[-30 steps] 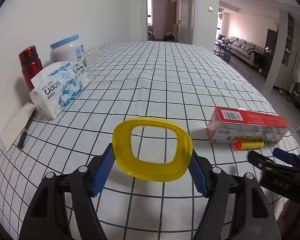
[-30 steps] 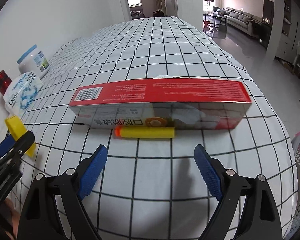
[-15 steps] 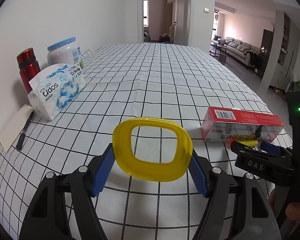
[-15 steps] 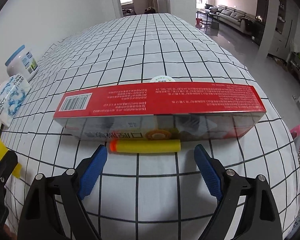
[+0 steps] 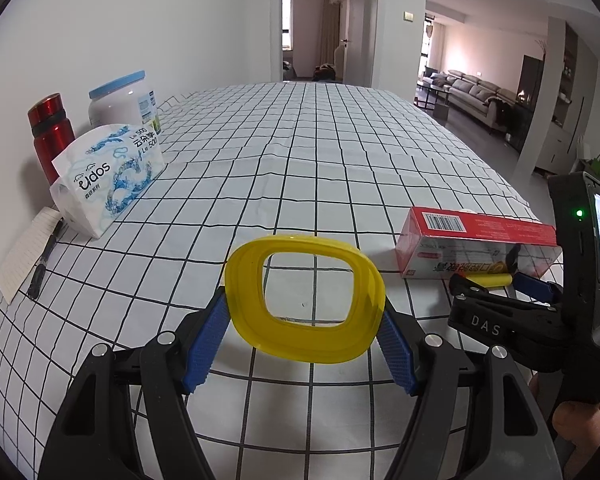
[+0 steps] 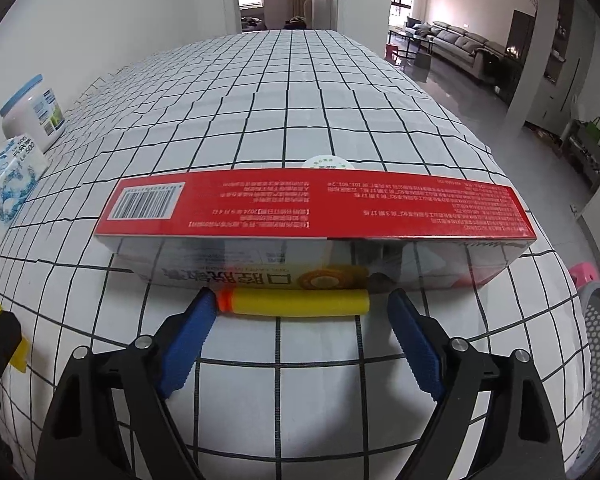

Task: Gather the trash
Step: 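Grasp the yellow foam stick with the right tool while the left tool holds the ring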

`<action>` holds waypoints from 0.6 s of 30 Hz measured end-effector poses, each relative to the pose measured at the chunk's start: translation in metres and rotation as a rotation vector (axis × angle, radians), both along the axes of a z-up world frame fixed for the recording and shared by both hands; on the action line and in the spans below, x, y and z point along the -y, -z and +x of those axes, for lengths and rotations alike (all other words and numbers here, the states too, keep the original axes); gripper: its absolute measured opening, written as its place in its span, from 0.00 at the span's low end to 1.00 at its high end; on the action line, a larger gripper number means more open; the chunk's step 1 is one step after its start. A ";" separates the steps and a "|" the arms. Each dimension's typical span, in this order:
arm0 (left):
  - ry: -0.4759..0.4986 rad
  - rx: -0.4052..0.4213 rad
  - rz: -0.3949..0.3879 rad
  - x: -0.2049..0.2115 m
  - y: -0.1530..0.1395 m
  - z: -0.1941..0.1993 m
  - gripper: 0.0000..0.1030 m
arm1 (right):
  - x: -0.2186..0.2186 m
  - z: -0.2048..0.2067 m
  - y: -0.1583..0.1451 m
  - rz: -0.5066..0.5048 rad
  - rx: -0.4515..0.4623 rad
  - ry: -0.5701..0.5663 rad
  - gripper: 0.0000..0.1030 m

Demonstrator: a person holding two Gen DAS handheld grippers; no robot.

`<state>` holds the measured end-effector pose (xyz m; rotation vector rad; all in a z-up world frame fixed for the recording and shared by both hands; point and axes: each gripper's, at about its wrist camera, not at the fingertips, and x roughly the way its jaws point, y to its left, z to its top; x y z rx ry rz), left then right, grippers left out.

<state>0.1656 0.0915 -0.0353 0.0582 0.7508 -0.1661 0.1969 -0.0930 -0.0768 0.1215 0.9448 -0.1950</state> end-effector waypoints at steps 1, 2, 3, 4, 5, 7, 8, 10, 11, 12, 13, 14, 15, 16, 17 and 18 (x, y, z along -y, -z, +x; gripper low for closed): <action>0.000 0.000 0.000 0.000 0.000 0.000 0.66 | -0.001 -0.001 0.000 -0.003 0.006 -0.007 0.71; -0.001 0.001 -0.001 -0.001 0.000 0.000 0.66 | -0.004 -0.001 -0.001 -0.006 0.009 -0.014 0.69; -0.001 0.002 -0.002 0.000 0.000 0.000 0.66 | -0.001 -0.006 -0.002 -0.009 0.011 -0.019 0.66; -0.001 0.003 -0.002 0.000 0.000 0.000 0.66 | 0.000 -0.007 -0.002 -0.007 0.013 -0.020 0.66; -0.002 0.002 -0.002 0.000 0.000 0.001 0.66 | 0.000 -0.008 -0.002 -0.004 0.014 -0.021 0.66; 0.000 -0.003 -0.005 -0.001 0.001 0.001 0.66 | 0.002 -0.011 -0.002 0.008 0.017 -0.029 0.66; -0.001 -0.006 -0.007 -0.001 0.001 0.001 0.66 | 0.003 -0.012 -0.002 0.012 0.019 -0.033 0.66; -0.003 -0.002 -0.006 -0.001 0.000 0.000 0.66 | 0.004 -0.017 -0.003 0.022 0.022 -0.036 0.65; -0.003 0.004 -0.003 -0.001 0.000 -0.002 0.66 | 0.005 -0.020 -0.003 0.029 0.024 -0.036 0.65; -0.002 0.008 -0.001 0.000 -0.001 -0.002 0.66 | 0.007 -0.024 -0.004 0.040 0.026 -0.032 0.65; -0.002 0.011 0.003 0.001 -0.001 -0.003 0.66 | 0.010 -0.029 -0.004 0.048 0.027 -0.028 0.65; -0.001 0.013 0.005 0.001 -0.001 -0.003 0.66 | 0.011 -0.033 -0.004 0.052 0.028 -0.024 0.65; 0.000 0.017 0.010 0.002 -0.001 -0.004 0.66 | 0.014 -0.037 -0.005 0.056 0.030 -0.019 0.65; 0.000 0.022 0.016 0.004 -0.001 -0.005 0.66 | 0.016 -0.043 -0.005 0.061 0.033 -0.014 0.65; 0.000 0.027 0.022 0.005 -0.001 -0.006 0.66 | 0.019 -0.047 -0.005 0.066 0.038 -0.010 0.65; 0.000 0.034 0.030 0.007 -0.001 -0.007 0.66 | 0.022 -0.052 -0.006 0.070 0.043 -0.004 0.65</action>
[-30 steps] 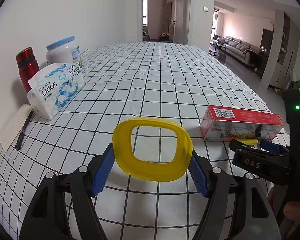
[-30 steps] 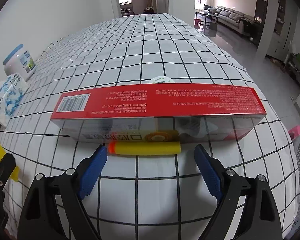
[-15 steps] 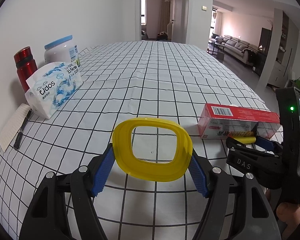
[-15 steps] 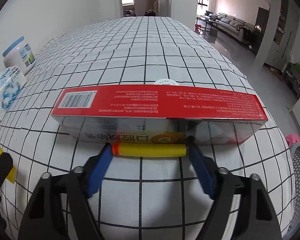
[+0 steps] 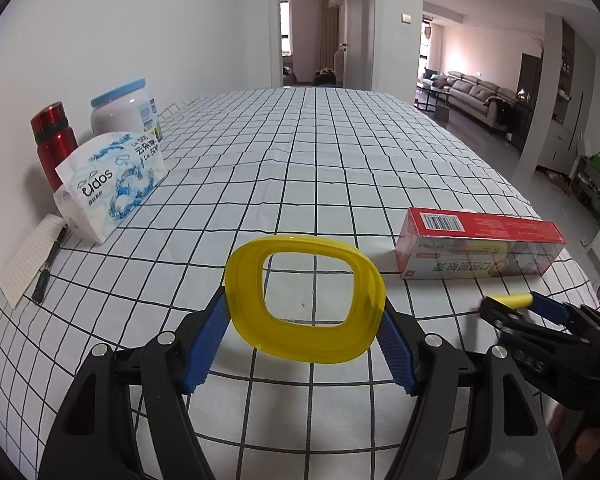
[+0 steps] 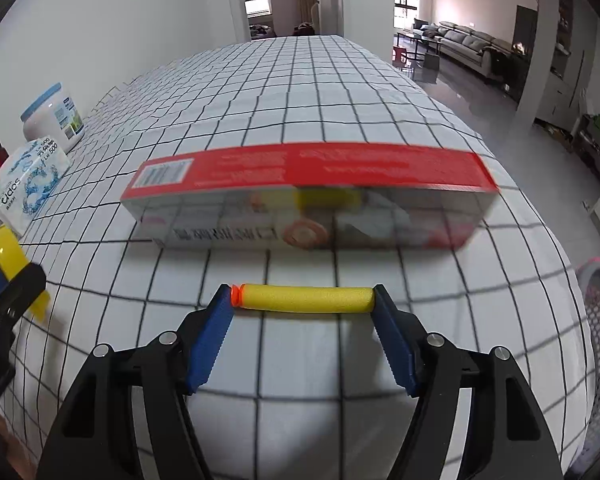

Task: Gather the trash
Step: 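Carry ring and foam stick over the grey basket and open both tools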

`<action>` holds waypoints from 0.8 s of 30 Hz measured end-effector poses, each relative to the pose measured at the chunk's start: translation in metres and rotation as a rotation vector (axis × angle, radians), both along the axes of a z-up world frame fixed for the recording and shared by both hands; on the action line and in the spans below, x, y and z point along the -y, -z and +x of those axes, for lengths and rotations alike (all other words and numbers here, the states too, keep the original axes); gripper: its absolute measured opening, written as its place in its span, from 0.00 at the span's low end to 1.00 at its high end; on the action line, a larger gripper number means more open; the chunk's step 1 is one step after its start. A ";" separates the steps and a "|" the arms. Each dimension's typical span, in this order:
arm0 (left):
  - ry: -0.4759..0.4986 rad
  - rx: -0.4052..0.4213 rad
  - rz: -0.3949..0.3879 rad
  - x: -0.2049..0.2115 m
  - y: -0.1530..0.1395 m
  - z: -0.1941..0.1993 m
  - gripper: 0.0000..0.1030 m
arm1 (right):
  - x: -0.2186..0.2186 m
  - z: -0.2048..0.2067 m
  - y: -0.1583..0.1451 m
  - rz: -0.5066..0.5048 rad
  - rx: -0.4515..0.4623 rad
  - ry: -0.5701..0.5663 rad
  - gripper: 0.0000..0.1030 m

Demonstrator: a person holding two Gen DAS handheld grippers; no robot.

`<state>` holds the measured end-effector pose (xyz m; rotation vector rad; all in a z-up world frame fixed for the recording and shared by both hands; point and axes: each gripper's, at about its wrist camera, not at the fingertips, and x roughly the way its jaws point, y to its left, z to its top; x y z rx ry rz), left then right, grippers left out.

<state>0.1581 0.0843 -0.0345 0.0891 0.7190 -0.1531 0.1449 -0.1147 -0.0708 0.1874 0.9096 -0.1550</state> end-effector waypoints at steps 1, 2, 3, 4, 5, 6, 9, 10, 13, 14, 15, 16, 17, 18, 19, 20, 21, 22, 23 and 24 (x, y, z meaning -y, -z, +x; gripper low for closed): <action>-0.001 0.008 0.008 0.002 0.000 -0.001 0.66 | 0.003 -0.006 -0.001 0.003 0.004 0.004 0.65; -0.003 0.016 0.018 0.003 0.000 -0.003 0.66 | 0.006 -0.011 -0.001 0.007 0.010 0.005 0.65; -0.004 0.026 0.029 0.005 0.000 -0.005 0.66 | 0.009 -0.015 -0.001 0.009 0.014 0.006 0.65; -0.003 0.033 0.036 0.006 0.000 -0.006 0.66 | 0.012 -0.021 -0.002 0.003 0.019 0.009 0.65; -0.002 0.040 0.045 0.009 0.000 -0.008 0.66 | 0.014 -0.025 -0.003 -0.001 0.024 0.010 0.65; -0.001 0.042 0.049 0.011 0.000 -0.009 0.66 | 0.017 -0.032 -0.004 -0.007 0.030 0.014 0.65; 0.010 0.049 0.061 0.019 0.000 -0.016 0.66 | 0.025 -0.047 -0.004 -0.025 0.036 0.024 0.65; 0.017 0.054 0.066 0.022 0.000 -0.020 0.66 | 0.029 -0.054 -0.005 -0.033 0.039 0.030 0.65; 0.037 0.062 0.075 0.032 -0.001 -0.031 0.66 | 0.042 -0.071 -0.006 -0.039 0.047 0.050 0.65; 0.047 0.060 0.068 0.037 -0.001 -0.037 0.66 | 0.046 -0.075 -0.006 -0.038 0.050 0.056 0.65; 0.055 0.057 0.062 0.041 -0.001 -0.041 0.66 | 0.052 -0.081 -0.007 -0.034 0.054 0.065 0.65; 0.061 0.056 0.058 0.044 -0.001 -0.045 0.66 | 0.057 -0.088 -0.007 -0.030 0.059 0.074 0.65; 0.068 0.056 0.053 0.048 -0.001 -0.049 0.66 | 0.062 -0.092 -0.007 -0.030 0.061 0.082 0.65; 0.079 0.057 0.046 0.053 -0.002 -0.054 0.66 | 0.067 -0.097 -0.008 -0.031 0.063 0.089 0.65; 0.090 0.057 0.040 0.059 -0.002 -0.058 0.66 | 0.071 -0.102 -0.007 -0.042 0.063 0.099 0.65; 0.103 0.055 0.032 0.064 -0.003 -0.062 0.66 | 0.075 -0.107 -0.005 -0.054 0.060 0.109 0.65; 0.114 0.052 0.025 0.069 -0.003 -0.065 0.66 | 0.078 -0.110 -0.004 -0.056 0.057 0.114 0.65; 0.122 0.051 0.021 0.074 -0.003 -0.068 0.66 | 0.085 -0.117 -0.002 -0.045 0.054 0.124 0.65; 0.135 0.048 0.016 0.080 -0.003 -0.071 0.66 | 0.090 -0.121 -0.001 -0.037 0.053 0.132 0.65; 0.145 0.047 0.014 0.086 -0.003 -0.074 0.66 | 0.094 -0.127 0.000 -0.034 0.055 0.140 0.65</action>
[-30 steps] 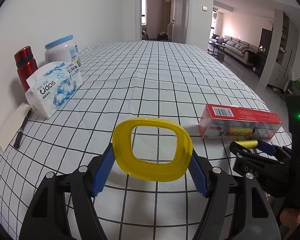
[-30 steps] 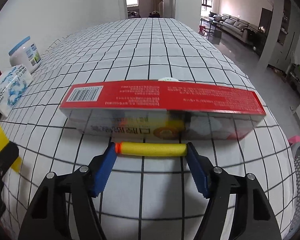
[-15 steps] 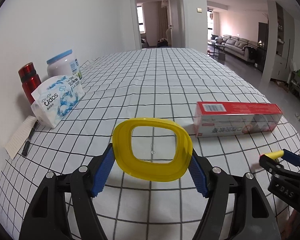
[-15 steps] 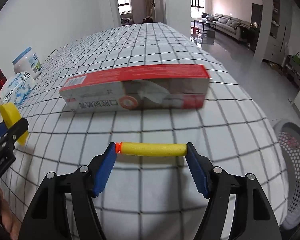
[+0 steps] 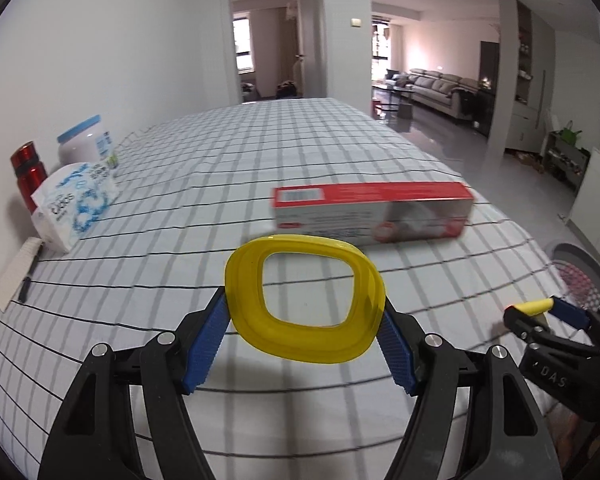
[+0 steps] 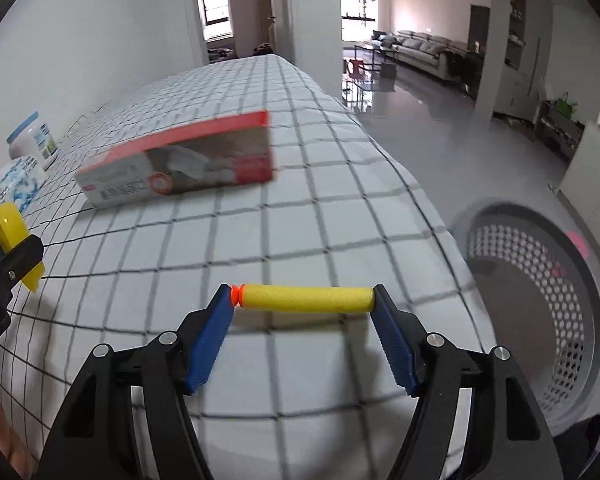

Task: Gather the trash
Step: 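Carry ring and foam stick over the grey basket and open both tools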

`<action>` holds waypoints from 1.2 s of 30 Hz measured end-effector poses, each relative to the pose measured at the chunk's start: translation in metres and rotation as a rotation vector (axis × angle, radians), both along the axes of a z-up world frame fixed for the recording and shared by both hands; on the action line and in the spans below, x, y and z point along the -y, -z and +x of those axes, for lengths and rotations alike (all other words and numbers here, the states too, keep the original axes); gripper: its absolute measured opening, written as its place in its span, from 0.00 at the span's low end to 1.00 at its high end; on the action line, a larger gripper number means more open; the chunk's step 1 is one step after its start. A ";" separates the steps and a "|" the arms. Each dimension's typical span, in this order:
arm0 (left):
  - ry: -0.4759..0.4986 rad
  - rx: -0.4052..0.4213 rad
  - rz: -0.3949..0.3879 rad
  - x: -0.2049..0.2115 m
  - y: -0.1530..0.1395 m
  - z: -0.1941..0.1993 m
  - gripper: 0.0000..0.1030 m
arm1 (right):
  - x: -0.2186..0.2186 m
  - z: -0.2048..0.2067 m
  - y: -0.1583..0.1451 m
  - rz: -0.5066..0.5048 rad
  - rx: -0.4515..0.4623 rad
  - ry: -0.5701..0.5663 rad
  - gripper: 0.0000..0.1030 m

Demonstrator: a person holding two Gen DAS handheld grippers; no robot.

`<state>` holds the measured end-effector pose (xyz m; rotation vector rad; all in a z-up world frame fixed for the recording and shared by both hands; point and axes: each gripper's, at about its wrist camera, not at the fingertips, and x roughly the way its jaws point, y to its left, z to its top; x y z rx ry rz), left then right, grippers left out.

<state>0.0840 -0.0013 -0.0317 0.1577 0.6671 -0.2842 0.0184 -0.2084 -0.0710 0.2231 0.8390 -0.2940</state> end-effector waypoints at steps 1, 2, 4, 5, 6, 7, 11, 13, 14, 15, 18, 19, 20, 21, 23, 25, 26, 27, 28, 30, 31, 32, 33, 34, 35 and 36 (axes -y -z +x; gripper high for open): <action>0.008 -0.001 -0.002 0.004 0.000 -0.002 0.66 | 0.006 -0.007 -0.001 -0.002 0.004 0.011 0.65; 0.017 -0.003 -0.003 0.009 0.000 -0.005 0.66 | 0.008 -0.009 -0.001 -0.004 0.009 0.019 0.65; 0.040 -0.007 -0.005 0.022 0.000 -0.010 0.66 | 0.017 -0.017 -0.005 -0.005 0.024 0.040 0.65; 0.054 -0.010 -0.004 0.030 0.001 -0.013 0.66 | 0.021 -0.020 -0.006 -0.004 0.029 0.049 0.65; 0.064 -0.011 -0.002 0.037 0.001 -0.017 0.66 | 0.028 -0.026 -0.007 0.000 0.038 0.062 0.65; 0.074 -0.013 0.000 0.042 0.001 -0.019 0.66 | 0.032 -0.029 -0.009 0.003 0.043 0.071 0.65; 0.127 -0.016 0.006 0.072 0.000 -0.030 0.66 | 0.060 -0.047 -0.012 0.011 0.060 0.120 0.65; 0.151 -0.017 0.006 0.087 -0.001 -0.035 0.66 | 0.071 -0.055 -0.012 0.010 0.064 0.143 0.65; 0.160 -0.018 0.006 0.092 -0.002 -0.036 0.66 | 0.079 -0.060 -0.013 0.008 0.067 0.159 0.65; 0.175 -0.019 0.005 0.100 -0.002 -0.039 0.66 | 0.085 -0.064 -0.013 0.008 0.069 0.172 0.65; 0.213 -0.020 0.007 0.122 -0.003 -0.047 0.66 | 0.102 -0.074 -0.013 0.008 0.071 0.205 0.65; 0.224 -0.021 0.007 0.128 -0.003 -0.049 0.66 | 0.108 -0.078 -0.013 0.007 0.074 0.217 0.65; 0.235 -0.021 0.009 0.136 -0.004 -0.051 0.66 | 0.115 -0.083 -0.013 0.006 0.077 0.231 0.65; 0.249 -0.022 0.012 0.144 -0.004 -0.054 0.66 | 0.121 -0.087 -0.013 0.004 0.079 0.243 0.65; 0.277 -0.018 0.019 0.159 -0.004 -0.059 0.66 | 0.133 -0.094 -0.013 0.002 0.082 0.266 0.65; 0.298 -0.016 0.024 0.170 -0.004 -0.062 0.66 | 0.142 -0.100 -0.013 0.001 0.084 0.283 0.65; 0.308 -0.017 0.026 0.176 -0.004 -0.064 0.66 | 0.148 -0.104 -0.013 -0.001 0.083 0.294 0.65; 0.321 -0.019 0.027 0.183 -0.004 -0.066 0.66 | 0.153 -0.107 -0.013 -0.003 0.082 0.303 0.65; 0.331 -0.020 0.028 0.188 -0.004 -0.068 0.66 | 0.158 -0.109 -0.013 -0.003 0.081 0.312 0.65; 0.351 -0.023 0.032 0.200 -0.003 -0.071 0.66 | 0.165 -0.113 -0.011 -0.002 0.079 0.323 0.65; 0.361 -0.025 0.032 0.207 -0.003 -0.072 0.66 | 0.170 -0.114 -0.011 -0.003 0.077 0.329 0.65; 0.370 -0.027 0.033 0.212 -0.002 -0.073 0.66 | 0.173 -0.115 -0.010 -0.005 0.075 0.333 0.65; 0.380 -0.030 0.033 0.218 -0.002 -0.074 0.66 | 0.176 -0.117 -0.010 -0.005 0.071 0.337 0.65; 0.388 -0.032 0.033 0.223 -0.002 -0.074 0.66 | 0.180 -0.118 -0.009 -0.006 0.068 0.344 0.66; 0.399 -0.036 0.032 0.230 -0.001 -0.075 0.66 | 0.182 -0.118 -0.008 -0.005 0.066 0.349 0.65; 0.406 -0.038 0.032 0.233 -0.001 -0.076 0.66 | 0.185 -0.120 -0.008 -0.004 0.063 0.354 0.65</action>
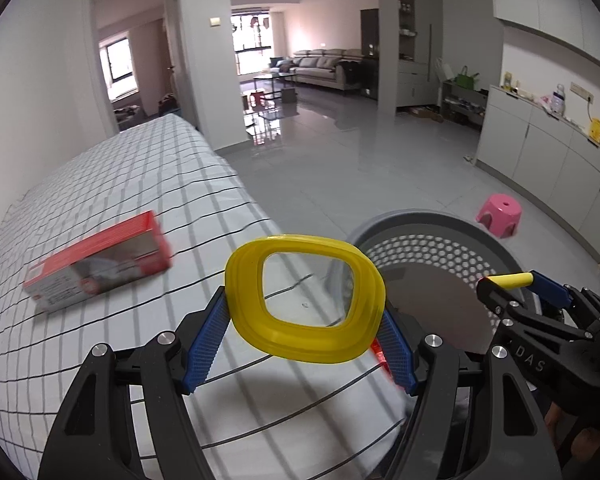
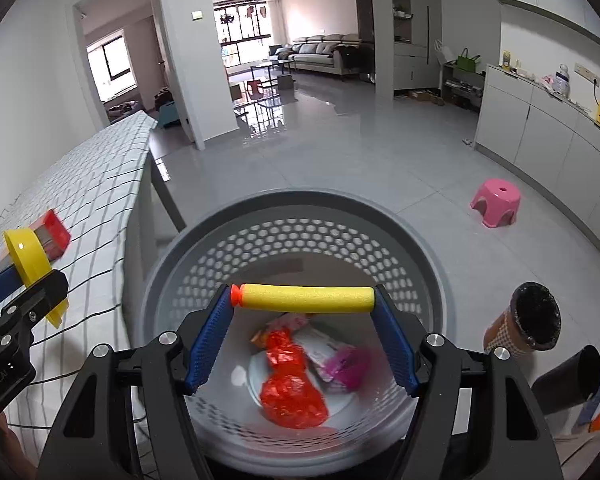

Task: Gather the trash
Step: 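Carry ring and foam stick over the grey basket and open both tools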

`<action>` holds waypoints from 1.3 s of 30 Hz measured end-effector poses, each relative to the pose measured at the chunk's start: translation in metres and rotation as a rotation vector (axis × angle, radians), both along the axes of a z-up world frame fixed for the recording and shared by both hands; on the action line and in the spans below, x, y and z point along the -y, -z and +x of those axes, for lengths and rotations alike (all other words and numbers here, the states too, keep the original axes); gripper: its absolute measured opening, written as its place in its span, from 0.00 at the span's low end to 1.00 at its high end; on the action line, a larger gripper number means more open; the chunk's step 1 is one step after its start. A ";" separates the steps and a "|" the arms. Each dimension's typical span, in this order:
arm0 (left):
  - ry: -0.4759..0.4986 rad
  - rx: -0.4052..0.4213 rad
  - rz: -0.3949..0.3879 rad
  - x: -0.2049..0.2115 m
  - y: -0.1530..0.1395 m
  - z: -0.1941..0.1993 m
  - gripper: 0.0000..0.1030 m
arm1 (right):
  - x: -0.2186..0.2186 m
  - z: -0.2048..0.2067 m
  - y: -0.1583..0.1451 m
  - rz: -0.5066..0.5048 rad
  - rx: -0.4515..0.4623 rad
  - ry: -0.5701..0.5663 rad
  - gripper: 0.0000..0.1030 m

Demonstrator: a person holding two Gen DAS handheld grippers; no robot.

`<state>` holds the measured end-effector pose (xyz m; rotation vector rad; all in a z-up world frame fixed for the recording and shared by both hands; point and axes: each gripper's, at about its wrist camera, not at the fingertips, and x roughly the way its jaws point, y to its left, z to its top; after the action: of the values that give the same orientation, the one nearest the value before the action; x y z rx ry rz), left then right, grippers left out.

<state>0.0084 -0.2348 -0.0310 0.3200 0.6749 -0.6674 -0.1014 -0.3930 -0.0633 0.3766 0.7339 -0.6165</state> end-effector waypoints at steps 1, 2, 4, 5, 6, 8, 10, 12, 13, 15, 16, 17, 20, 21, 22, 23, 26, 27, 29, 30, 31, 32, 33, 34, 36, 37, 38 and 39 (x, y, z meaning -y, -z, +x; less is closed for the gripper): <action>0.009 -0.002 0.003 0.005 0.001 -0.001 0.66 | 0.003 -0.001 0.001 0.003 -0.002 0.005 0.65; 0.015 -0.002 0.006 0.008 0.002 -0.001 0.66 | 0.007 -0.002 0.002 0.005 -0.002 0.009 0.65; 0.033 -0.003 0.016 0.016 0.002 -0.003 0.66 | 0.015 -0.008 0.004 0.008 -0.003 0.018 0.65; 0.040 -0.002 0.021 0.021 0.004 -0.004 0.66 | 0.017 -0.008 0.005 0.010 -0.002 0.020 0.65; 0.050 -0.003 0.026 0.026 0.005 -0.005 0.66 | 0.020 -0.009 0.007 0.013 -0.001 0.024 0.66; 0.063 -0.003 0.033 0.035 0.007 -0.007 0.66 | 0.026 -0.013 0.011 0.024 -0.002 0.031 0.66; 0.074 -0.010 0.037 0.041 0.009 -0.007 0.66 | 0.032 -0.015 0.014 0.033 -0.008 0.037 0.65; 0.082 -0.020 0.042 0.048 0.013 -0.007 0.66 | 0.036 -0.014 0.017 0.037 -0.013 0.037 0.66; 0.088 -0.028 0.045 0.052 0.015 -0.007 0.66 | 0.037 -0.014 0.018 0.039 -0.013 0.037 0.65; 0.106 -0.045 0.051 0.059 0.020 -0.004 0.66 | 0.041 -0.015 0.021 0.046 -0.013 0.035 0.66; 0.114 -0.050 0.055 0.063 0.021 -0.005 0.66 | 0.042 -0.015 0.022 0.048 -0.015 0.033 0.66; 0.118 -0.051 0.058 0.066 0.022 -0.006 0.66 | 0.044 -0.015 0.024 0.049 -0.019 0.033 0.66; 0.134 -0.064 0.072 0.072 0.026 -0.006 0.66 | 0.045 -0.013 0.029 0.058 -0.030 0.028 0.66; 0.139 -0.074 0.076 0.073 0.029 -0.005 0.66 | 0.046 -0.013 0.030 0.061 -0.032 0.025 0.66; 0.142 -0.081 0.080 0.074 0.031 -0.004 0.66 | 0.048 -0.013 0.031 0.063 -0.034 0.022 0.66; 0.144 -0.087 0.083 0.075 0.032 -0.004 0.66 | 0.048 -0.012 0.032 0.063 -0.035 0.020 0.66; 0.143 -0.106 0.091 0.076 0.037 -0.002 0.66 | 0.048 -0.013 0.034 0.065 -0.037 0.013 0.66; 0.143 -0.113 0.091 0.076 0.038 -0.001 0.67 | 0.049 -0.013 0.034 0.067 -0.037 0.012 0.66; 0.142 -0.117 0.092 0.075 0.038 0.000 0.67 | 0.049 -0.013 0.035 0.069 -0.037 0.012 0.66; 0.141 -0.116 0.091 0.075 0.038 0.001 0.67 | 0.050 -0.013 0.035 0.069 -0.037 0.013 0.66; 0.140 -0.115 0.090 0.074 0.038 0.001 0.68 | 0.050 -0.014 0.035 0.068 -0.038 0.013 0.66; 0.139 -0.113 0.091 0.074 0.037 0.001 0.69 | 0.050 -0.014 0.035 0.066 -0.038 0.013 0.66; 0.136 -0.109 0.089 0.073 0.037 0.001 0.73 | 0.050 -0.015 0.034 0.064 -0.038 0.014 0.66; 0.133 -0.106 0.085 0.072 0.036 0.001 0.76 | 0.050 -0.015 0.034 0.063 -0.037 0.014 0.66; 0.129 -0.105 0.078 0.070 0.034 0.001 0.78 | 0.050 -0.016 0.033 0.061 -0.032 0.012 0.72; 0.128 -0.105 0.077 0.069 0.033 0.001 0.78 | 0.050 -0.016 0.032 0.057 -0.027 0.013 0.74; 0.127 -0.105 0.077 0.069 0.032 0.001 0.78 | 0.050 -0.018 0.030 0.054 -0.024 0.015 0.74; 0.124 -0.104 0.077 0.068 0.032 0.001 0.78 | 0.050 -0.018 0.029 0.051 -0.021 0.016 0.74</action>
<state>0.0094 -0.3028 -0.0631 0.4026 0.7857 -0.7820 -0.1198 -0.4431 -0.0925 0.4238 0.7684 -0.6182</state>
